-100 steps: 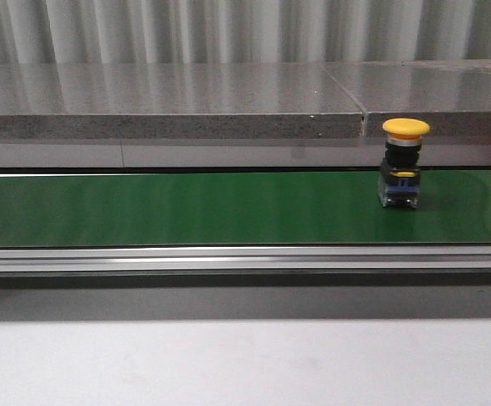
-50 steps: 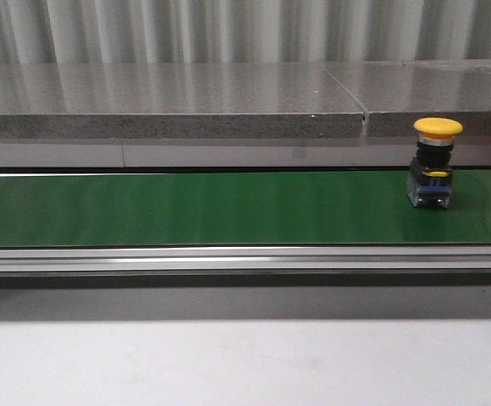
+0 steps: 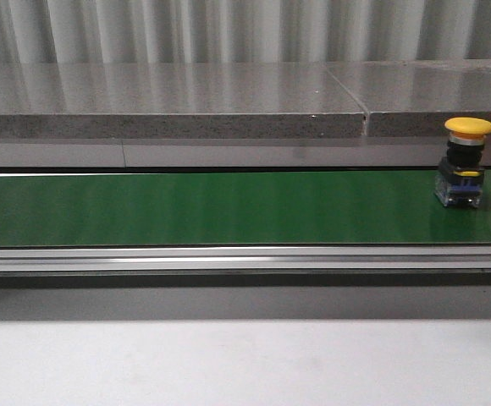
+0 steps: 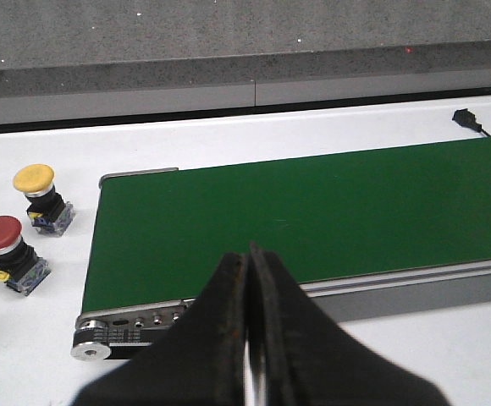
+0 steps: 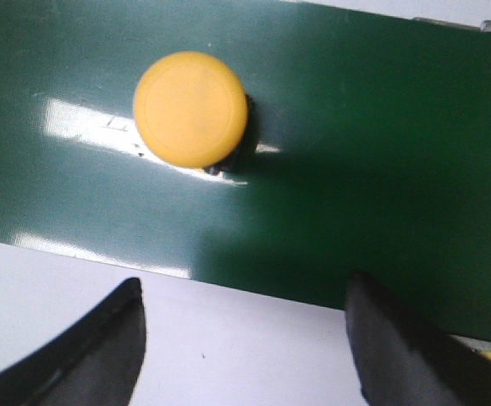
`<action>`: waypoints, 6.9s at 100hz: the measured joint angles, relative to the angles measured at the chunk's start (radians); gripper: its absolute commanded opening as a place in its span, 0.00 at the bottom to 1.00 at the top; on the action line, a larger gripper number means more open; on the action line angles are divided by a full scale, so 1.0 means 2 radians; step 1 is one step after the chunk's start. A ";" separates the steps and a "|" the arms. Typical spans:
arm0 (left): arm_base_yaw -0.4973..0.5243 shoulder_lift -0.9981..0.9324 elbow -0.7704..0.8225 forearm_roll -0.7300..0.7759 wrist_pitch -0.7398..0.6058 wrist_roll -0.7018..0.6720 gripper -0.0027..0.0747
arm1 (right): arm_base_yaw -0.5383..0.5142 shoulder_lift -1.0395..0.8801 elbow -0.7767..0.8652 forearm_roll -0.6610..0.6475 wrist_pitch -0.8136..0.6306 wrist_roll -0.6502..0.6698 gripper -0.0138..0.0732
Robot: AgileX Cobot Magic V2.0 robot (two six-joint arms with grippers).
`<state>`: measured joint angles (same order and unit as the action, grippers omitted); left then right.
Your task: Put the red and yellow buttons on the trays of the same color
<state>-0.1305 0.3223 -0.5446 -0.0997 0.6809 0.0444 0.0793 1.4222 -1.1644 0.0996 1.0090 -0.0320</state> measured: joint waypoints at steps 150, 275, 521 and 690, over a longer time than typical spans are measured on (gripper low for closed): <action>0.000 0.000 0.000 0.000 0.000 0.000 0.01 | -0.165 0.066 -0.076 -0.027 -0.015 0.033 0.36; 0.000 0.000 0.000 -0.001 0.000 0.000 0.01 | -0.313 0.150 0.012 0.019 -0.142 0.066 0.36; 0.000 0.000 0.000 -0.001 0.000 0.000 0.01 | -0.022 -0.302 0.263 0.012 -0.214 -0.069 0.08; 0.182 0.349 -0.220 0.018 0.056 -0.049 0.71 | -0.022 -0.525 0.341 0.012 -0.175 -0.069 0.08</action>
<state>0.2344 1.0207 -0.9840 -0.0643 0.7925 -0.0534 0.0352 0.3720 -0.4817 0.1233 0.6591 -0.1702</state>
